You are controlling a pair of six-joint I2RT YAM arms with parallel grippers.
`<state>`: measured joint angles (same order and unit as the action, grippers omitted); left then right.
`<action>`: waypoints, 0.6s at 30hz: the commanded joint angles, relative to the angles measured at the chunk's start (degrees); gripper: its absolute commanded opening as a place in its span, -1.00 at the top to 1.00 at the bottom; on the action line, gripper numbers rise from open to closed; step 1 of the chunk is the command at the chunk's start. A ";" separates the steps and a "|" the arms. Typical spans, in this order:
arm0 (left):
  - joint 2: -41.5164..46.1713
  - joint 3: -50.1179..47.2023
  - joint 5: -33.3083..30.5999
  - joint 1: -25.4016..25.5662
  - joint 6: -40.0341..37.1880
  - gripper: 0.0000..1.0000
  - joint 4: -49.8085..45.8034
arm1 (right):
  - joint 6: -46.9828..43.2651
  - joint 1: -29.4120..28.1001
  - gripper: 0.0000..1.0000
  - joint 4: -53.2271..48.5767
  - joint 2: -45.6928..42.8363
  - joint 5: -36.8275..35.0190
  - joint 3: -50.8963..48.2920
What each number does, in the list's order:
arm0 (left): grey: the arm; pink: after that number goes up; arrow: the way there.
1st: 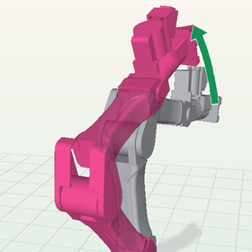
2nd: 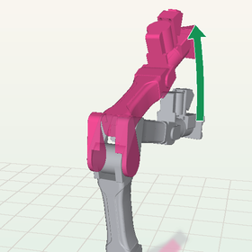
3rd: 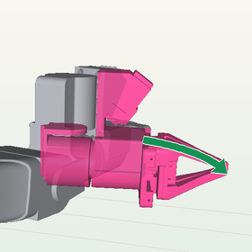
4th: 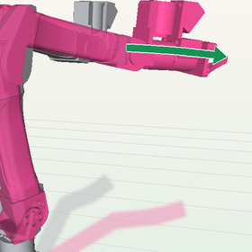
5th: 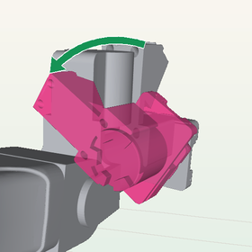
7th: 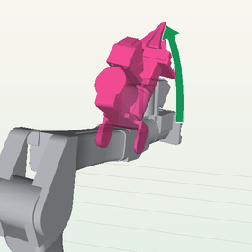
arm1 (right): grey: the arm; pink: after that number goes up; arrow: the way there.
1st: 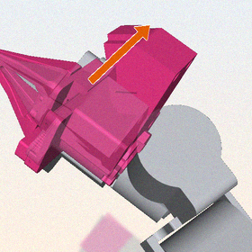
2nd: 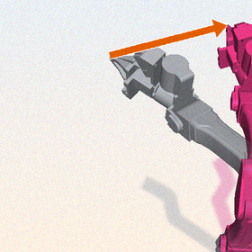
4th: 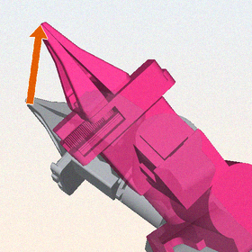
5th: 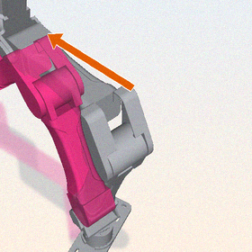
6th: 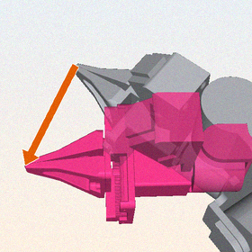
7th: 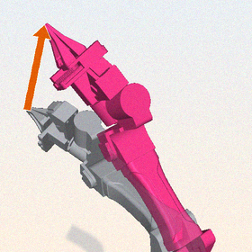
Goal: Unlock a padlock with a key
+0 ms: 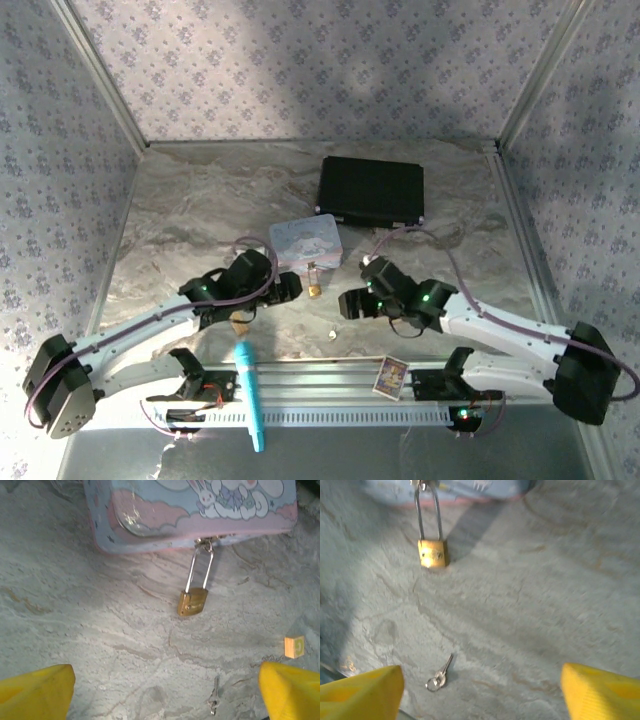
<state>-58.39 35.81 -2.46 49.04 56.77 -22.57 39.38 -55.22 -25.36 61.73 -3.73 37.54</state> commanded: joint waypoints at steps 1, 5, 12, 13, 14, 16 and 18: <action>0.76 1.23 -3.14 1.76 4.68 -0.82 -0.05 | 9.42 -5.91 -0.48 -0.98 3.75 -6.49 0.19; 0.83 -1.15 -2.97 2.76 7.46 -0.79 3.11 | 14.83 -12.17 -0.27 1.68 10.86 -7.61 2.06; 1.15 -2.89 -3.38 3.55 9.05 -0.73 3.33 | 18.79 -17.88 -0.07 2.94 19.48 -10.61 6.12; 1.39 -3.07 -3.47 3.57 9.14 -0.73 3.24 | 18.97 -18.22 -0.05 3.21 20.50 -10.43 6.54; 1.67 -3.20 -3.63 3.58 9.24 -0.73 3.10 | 18.96 -18.61 -0.02 3.14 21.42 -10.42 7.09; 2.21 -3.54 -3.86 3.54 9.32 -0.73 2.91 | 19.22 -19.56 0.02 2.08 23.34 -11.00 8.69; 2.71 -3.88 -4.29 3.59 9.52 -0.73 2.62 | 20.51 -20.20 0.05 0.12 24.91 -11.83 10.01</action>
<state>-57.25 32.40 -5.28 52.25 65.06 -19.77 56.90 -74.35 -22.39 84.82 -12.78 45.04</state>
